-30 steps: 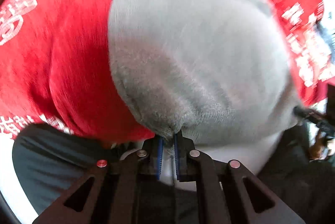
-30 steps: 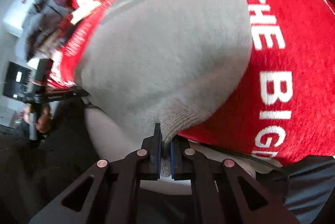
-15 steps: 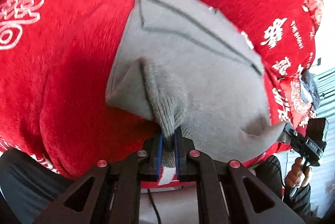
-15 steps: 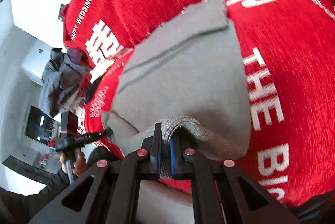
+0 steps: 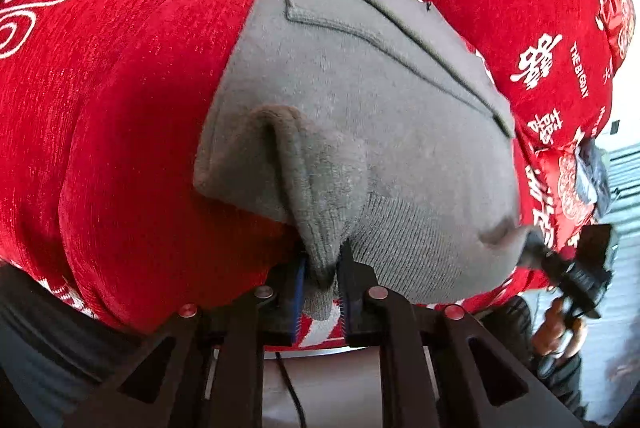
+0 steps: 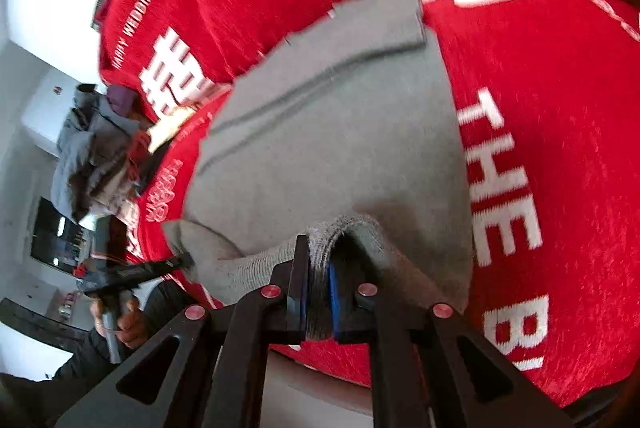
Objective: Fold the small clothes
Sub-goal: 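Fold the held hem over toward the collar with the left gripper while the right gripper folds too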
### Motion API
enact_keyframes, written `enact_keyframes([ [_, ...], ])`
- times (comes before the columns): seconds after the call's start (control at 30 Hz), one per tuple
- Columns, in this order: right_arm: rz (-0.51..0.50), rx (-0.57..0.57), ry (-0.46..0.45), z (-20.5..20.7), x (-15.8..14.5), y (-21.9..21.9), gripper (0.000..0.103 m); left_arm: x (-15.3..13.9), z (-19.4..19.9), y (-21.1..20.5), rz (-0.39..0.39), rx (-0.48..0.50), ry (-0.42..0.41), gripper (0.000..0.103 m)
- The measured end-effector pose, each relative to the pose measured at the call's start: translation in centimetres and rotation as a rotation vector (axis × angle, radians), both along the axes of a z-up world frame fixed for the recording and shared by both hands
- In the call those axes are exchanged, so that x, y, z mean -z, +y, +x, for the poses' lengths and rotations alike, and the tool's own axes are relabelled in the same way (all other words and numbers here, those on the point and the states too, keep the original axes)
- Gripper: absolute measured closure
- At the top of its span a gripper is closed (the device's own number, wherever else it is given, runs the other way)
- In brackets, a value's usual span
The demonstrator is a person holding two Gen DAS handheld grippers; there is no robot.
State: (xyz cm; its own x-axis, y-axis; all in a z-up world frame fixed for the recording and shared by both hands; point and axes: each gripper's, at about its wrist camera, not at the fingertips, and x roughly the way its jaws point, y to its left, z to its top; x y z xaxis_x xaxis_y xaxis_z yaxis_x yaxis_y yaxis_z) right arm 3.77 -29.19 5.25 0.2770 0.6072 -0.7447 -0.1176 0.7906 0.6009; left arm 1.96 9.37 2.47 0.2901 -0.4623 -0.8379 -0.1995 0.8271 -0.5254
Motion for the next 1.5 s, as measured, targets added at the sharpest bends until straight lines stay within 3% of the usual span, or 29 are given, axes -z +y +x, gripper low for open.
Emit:
enact_keyframes([
  [0.13, -0.001, -0.03, 0.007, -0.5, 0.3, 0.3, 0.088, 0.1, -0.1, 0.0, -0.004, -0.003, 0.016, 0.088],
  [0.17, 0.009, -0.035, 0.02, -0.6, 0.5, 0.3, 0.076, 0.0, -0.1, -0.1, -0.004, -0.012, 0.02, 0.088],
  [0.2, 0.013, -0.036, 0.028, -0.7, 0.7, 0.3, 0.057, -0.1, -0.1, -0.2, -0.001, -0.015, 0.023, 0.088],
  [0.27, 0.015, -0.028, 0.038, -1.0, 1.2, -0.1, 0.045, -0.1, 0.0, -0.2, -0.01, -0.024, 0.019, 0.088],
  [0.5, 0.097, 0.005, 0.043, -1.4, 1.2, -1.2, 0.047, 0.3, 0.0, 0.6, -0.067, -0.04, 0.04, 0.088],
  [0.57, 0.105, 0.005, 0.058, -1.4, 1.3, -1.3, 0.047, 0.4, -0.2, 0.7, -0.073, -0.041, 0.042, 0.074],
  [0.63, 0.114, 0.012, 0.064, -1.4, 1.3, -1.2, 0.047, 0.1, -0.7, 0.7, -0.146, -0.051, 0.016, 0.023],
  [0.67, 0.121, 0.019, 0.072, -1.4, 1.3, -1.3, 0.047, -0.3, -0.9, 0.7, -0.116, -0.073, 0.011, 0.012],
  [0.7, 0.131, 0.025, 0.081, -1.4, 1.3, -1.3, 0.047, -0.8, -1.0, 0.5, -0.069, -0.091, -0.004, 0.007],
  [0.77, 0.142, 0.031, 0.087, -1.3, 1.2, -1.1, 0.047, -1.5, -0.8, -0.3, -0.005, -0.04, -0.04, 0.01],
  [0.9, 0.105, 0.007, 0.087, -1.2, 0.8, 0.0, 0.047, -0.7, -0.5, -0.7, -0.033, -0.026, 0.002, 0.013],
  [0.97, 0.098, -0.005, 0.088, -1.1, 0.8, 0.6, 0.05, -0.7, -0.3, -0.9, 0.005, -0.021, 0.0, 0.018],
  [1.0, 0.095, -0.004, 0.087, -1.0, 0.8, 0.8, 0.063, -0.9, -0.4, -1.0, 0.012, -0.016, -0.014, 0.033],
  [1.03, 0.093, -0.006, 0.087, -1.0, 0.8, 1.0, 0.071, -1.1, -0.3, -1.0, 0.007, 0.001, -0.03, 0.08],
  [1.07, 0.093, -0.009, 0.091, -0.9, 0.8, 1.1, 0.089, -1.0, -0.1, -1.3, -0.008, 0.034, -0.019, 0.095],
  [1.1, 0.089, -0.01, 0.098, -0.7, 0.9, 1.3, 0.095, -0.7, 0.0, -1.4, -0.009, 0.039, 0.004, 0.094],
  [1.23, 0.047, -0.03, 0.067, -0.8, 0.1, 1.7, 0.097, -1.3, -0.3, -1.8, 0.031, 0.044, -0.02, 0.094],
  [1.5, 0.085, -0.017, -0.022, -1.7, -3.1, 0.6, 0.097, -5.6, -1.8, -0.3, -0.035, -0.014, -0.165, 0.094],
])
